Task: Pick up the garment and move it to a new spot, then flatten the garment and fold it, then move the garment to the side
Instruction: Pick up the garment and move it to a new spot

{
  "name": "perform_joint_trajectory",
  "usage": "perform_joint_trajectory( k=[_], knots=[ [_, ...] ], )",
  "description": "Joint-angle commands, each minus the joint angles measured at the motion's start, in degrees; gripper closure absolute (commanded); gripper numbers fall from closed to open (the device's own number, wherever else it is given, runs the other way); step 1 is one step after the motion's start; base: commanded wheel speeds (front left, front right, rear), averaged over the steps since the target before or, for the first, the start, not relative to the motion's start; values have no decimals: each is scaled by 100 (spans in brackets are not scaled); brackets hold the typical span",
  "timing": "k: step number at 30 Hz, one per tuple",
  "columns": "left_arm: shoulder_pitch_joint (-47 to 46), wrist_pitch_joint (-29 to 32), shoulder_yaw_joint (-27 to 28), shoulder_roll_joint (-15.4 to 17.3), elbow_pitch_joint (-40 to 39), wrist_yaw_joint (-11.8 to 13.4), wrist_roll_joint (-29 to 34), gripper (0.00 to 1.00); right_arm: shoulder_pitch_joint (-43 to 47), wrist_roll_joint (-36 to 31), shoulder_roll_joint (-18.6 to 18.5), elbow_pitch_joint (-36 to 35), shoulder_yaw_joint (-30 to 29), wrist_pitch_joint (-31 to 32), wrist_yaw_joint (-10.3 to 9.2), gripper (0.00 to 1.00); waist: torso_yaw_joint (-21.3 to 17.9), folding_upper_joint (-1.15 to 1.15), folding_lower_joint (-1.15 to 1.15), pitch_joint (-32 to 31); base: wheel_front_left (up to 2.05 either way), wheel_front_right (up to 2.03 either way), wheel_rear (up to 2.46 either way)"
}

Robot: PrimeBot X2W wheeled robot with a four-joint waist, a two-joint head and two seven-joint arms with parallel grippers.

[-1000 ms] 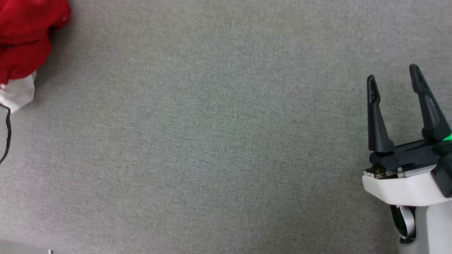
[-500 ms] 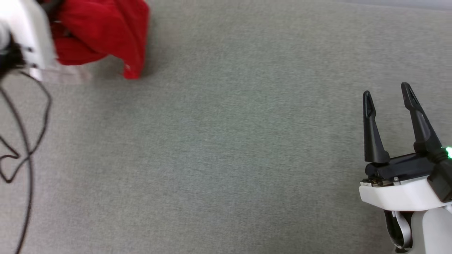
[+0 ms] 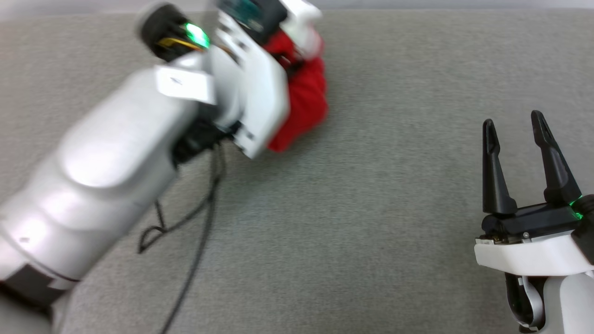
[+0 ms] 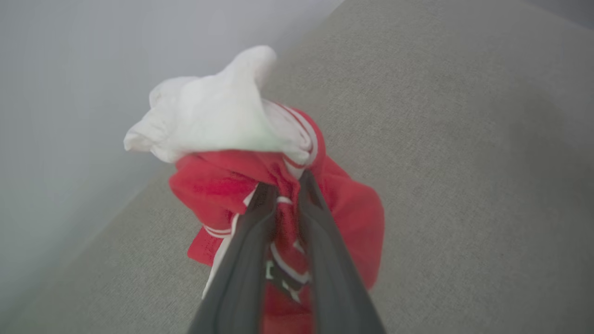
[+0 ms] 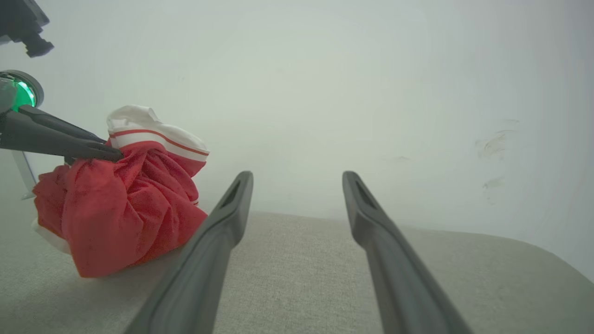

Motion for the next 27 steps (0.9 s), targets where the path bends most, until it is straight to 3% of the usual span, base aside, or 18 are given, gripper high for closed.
perform_joint_trajectory(
  k=[1,11,17,22,25,26,27],
  knots=[
    [-81,-76,-220,-149,-5,-2,2,100,41,49,18,7,-22,-14,-4,0,-192,0,1,21,0,0,0],
    [240,-528,-1716,-1256,579,-2,-213,100,17,240,20,-5,-142,-14,-4,0,-604,0,1,153,0,0,0],
    [987,-141,-1847,-1719,745,-3,66,100,-61,292,20,-25,-176,-14,-4,0,-692,0,1,281,0,0,0],
    [1499,292,-1870,-1809,703,-7,476,100,-95,280,20,-9,-190,-14,-4,0,-681,0,1,337,0,0,0],
    [1538,192,-1873,-1840,717,-8,567,99,-91,251,20,20,-219,-14,-4,0,-623,0,1,301,0,0,0],
    [1495,46,-1868,-1864,753,-8,593,12,-80,242,20,33,-216,-14,-4,0,-595,0,1,268,0,0,0],
    [1435,-119,-1859,-1891,801,-7,600,0,-61,224,20,46,-218,-14,-4,0,-566,0,1,227,0,0,0]
  ],
)
